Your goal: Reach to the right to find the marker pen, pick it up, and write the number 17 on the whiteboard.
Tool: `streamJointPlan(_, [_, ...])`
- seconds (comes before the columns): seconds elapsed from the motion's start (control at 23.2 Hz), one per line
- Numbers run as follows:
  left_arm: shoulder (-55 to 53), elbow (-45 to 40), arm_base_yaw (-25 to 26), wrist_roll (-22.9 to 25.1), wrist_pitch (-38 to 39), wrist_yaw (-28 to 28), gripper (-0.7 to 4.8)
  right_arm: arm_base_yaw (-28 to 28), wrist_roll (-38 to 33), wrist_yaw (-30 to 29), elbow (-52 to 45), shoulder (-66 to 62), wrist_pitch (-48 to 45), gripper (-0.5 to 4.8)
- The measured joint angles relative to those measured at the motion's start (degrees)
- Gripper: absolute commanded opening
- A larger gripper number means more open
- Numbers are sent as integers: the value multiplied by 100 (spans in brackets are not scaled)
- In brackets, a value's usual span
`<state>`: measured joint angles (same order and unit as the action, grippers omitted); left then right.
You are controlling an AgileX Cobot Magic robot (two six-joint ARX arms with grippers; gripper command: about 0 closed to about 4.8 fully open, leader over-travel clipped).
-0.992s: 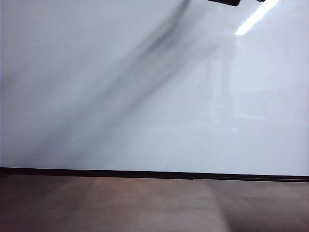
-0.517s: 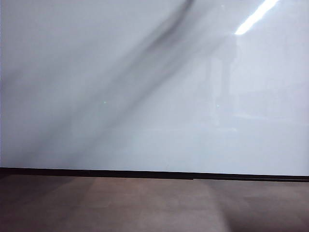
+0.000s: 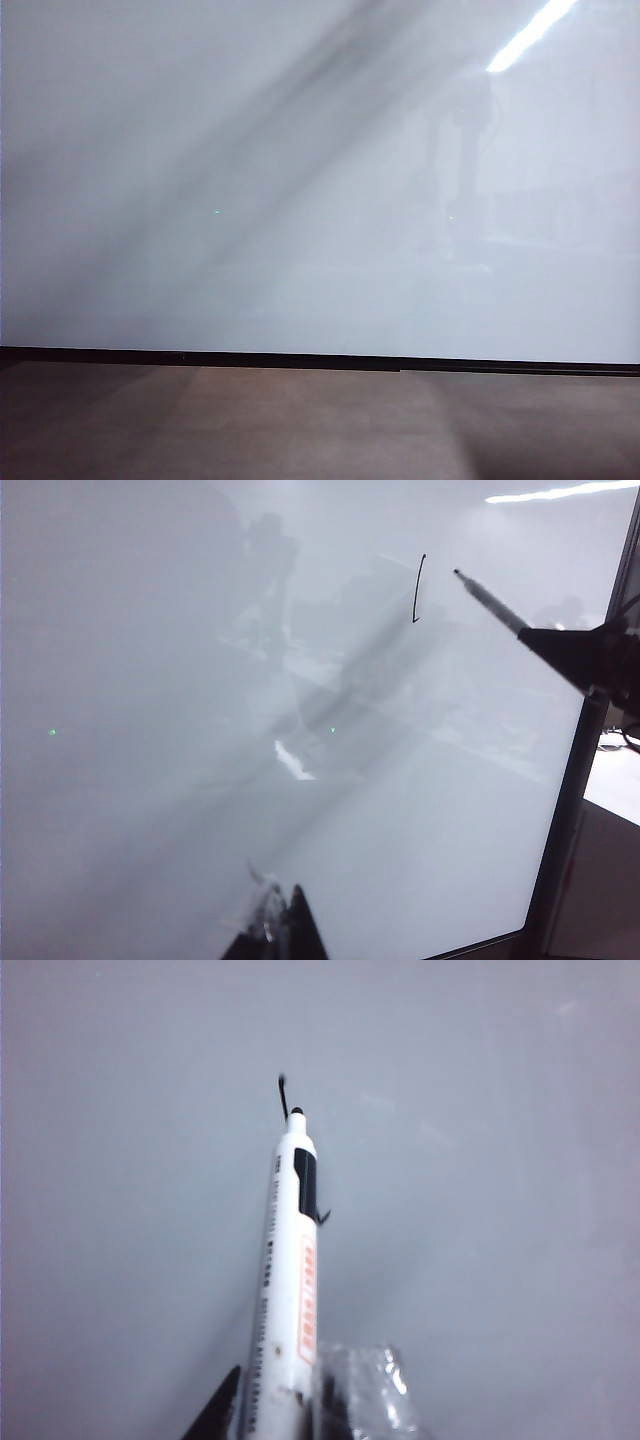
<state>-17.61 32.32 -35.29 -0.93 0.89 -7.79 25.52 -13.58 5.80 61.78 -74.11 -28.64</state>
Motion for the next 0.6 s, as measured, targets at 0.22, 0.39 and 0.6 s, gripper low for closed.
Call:
streamJointPlan(0.22, [-2, 0, 0, 0, 0, 0, -5, -28, 160, 15, 2, -15, -273, -6])
streamJointPlan(0.39, [-28, 0, 0, 0, 0, 0, -5, -166, 199, 17, 133, -52, -341, -6])
streamJointPlan(0.6, [-39, 0, 0, 0, 17, 2, -5, -229, 350, 37, 420, -175, -358, -6])
